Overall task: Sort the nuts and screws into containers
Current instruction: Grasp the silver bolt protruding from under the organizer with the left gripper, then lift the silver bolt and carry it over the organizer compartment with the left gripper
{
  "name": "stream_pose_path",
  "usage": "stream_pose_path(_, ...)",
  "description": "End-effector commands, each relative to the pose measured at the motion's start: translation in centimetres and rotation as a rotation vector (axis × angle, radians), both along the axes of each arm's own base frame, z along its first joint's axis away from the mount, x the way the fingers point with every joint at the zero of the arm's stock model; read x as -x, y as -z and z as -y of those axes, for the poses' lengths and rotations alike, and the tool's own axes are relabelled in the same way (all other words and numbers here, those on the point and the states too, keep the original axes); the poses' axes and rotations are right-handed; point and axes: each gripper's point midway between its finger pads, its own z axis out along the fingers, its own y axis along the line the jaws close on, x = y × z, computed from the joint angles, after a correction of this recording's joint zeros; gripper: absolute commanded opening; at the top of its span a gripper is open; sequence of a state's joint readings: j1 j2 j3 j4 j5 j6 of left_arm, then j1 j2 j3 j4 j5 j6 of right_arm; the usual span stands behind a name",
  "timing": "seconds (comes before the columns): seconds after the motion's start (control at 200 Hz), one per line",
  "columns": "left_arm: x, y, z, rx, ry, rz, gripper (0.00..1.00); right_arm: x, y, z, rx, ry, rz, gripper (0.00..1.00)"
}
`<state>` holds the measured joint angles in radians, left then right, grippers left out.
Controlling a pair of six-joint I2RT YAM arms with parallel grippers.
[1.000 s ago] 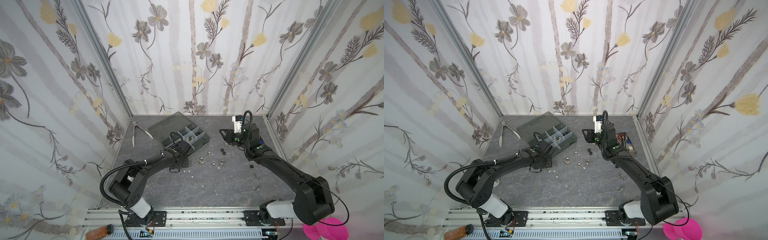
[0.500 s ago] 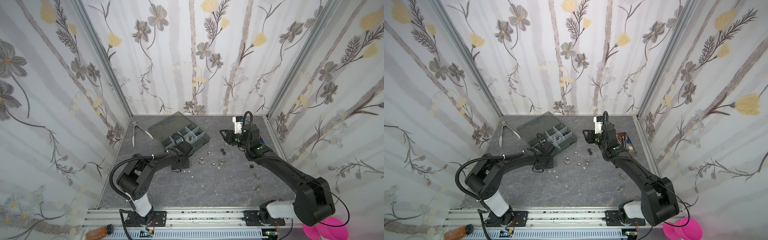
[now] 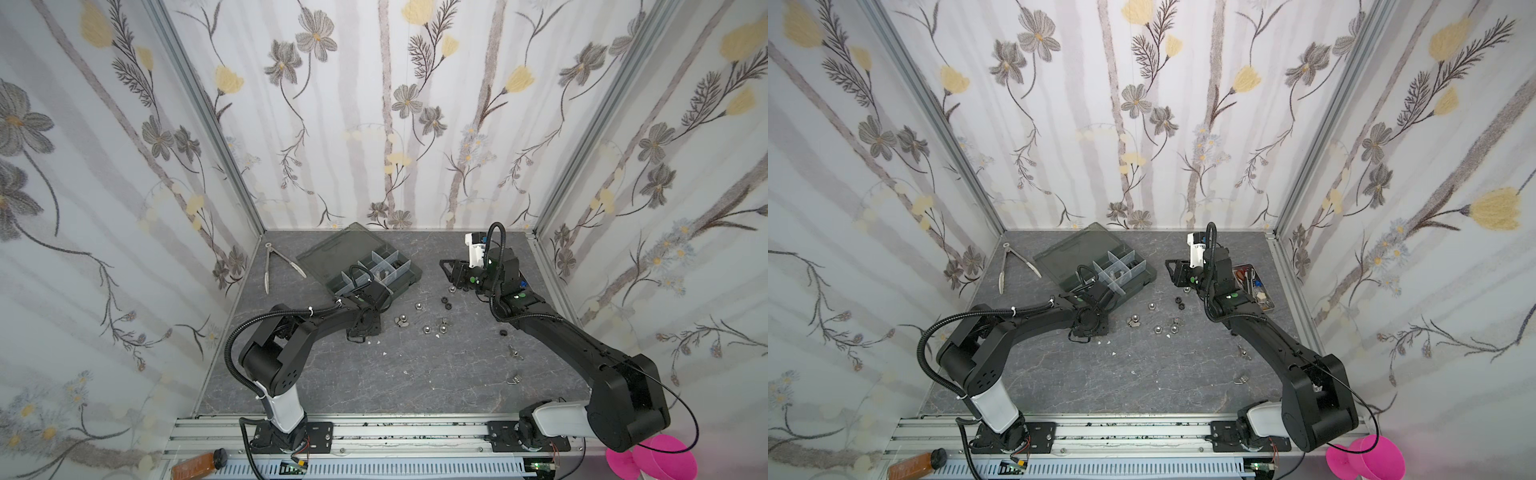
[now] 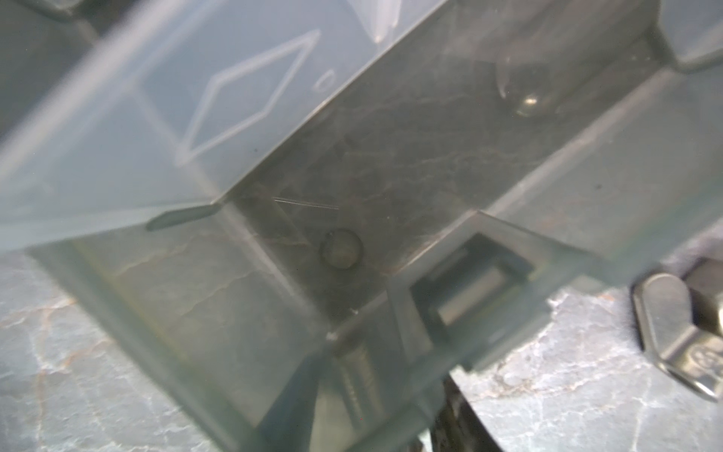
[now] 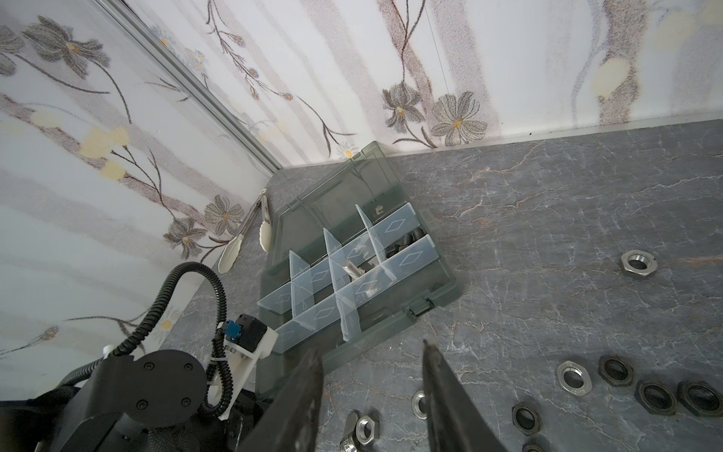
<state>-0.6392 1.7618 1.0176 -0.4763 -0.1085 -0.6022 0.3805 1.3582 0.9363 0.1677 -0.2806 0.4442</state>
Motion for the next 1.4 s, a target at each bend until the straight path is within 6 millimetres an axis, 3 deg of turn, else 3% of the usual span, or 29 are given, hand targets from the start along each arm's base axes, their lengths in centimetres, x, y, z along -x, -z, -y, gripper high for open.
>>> stream_pose_path(0.0,-0.2,0.0,1.5,0.050,0.021,0.002,0.41,-0.2,-0.8,0.2,-0.009,0.013,0.030,0.43)
stream_pose_path(0.759,1.4,-1.5,1.9,0.082,0.034,0.019,0.05,0.2,-1.1,0.1,-0.019,0.000,0.030,0.44)
stream_pose_path(1.079,0.9,-5.3,2.7,0.130,0.043,0.082,0.04,1.1,-1.5,0.6,-0.016,0.009,0.033,0.44)
stream_pose_path(1.394,-1.3,-9.7,3.6,0.131,0.074,0.178,0.05,1.8,-1.2,1.0,-0.005,0.012,0.025,0.44)
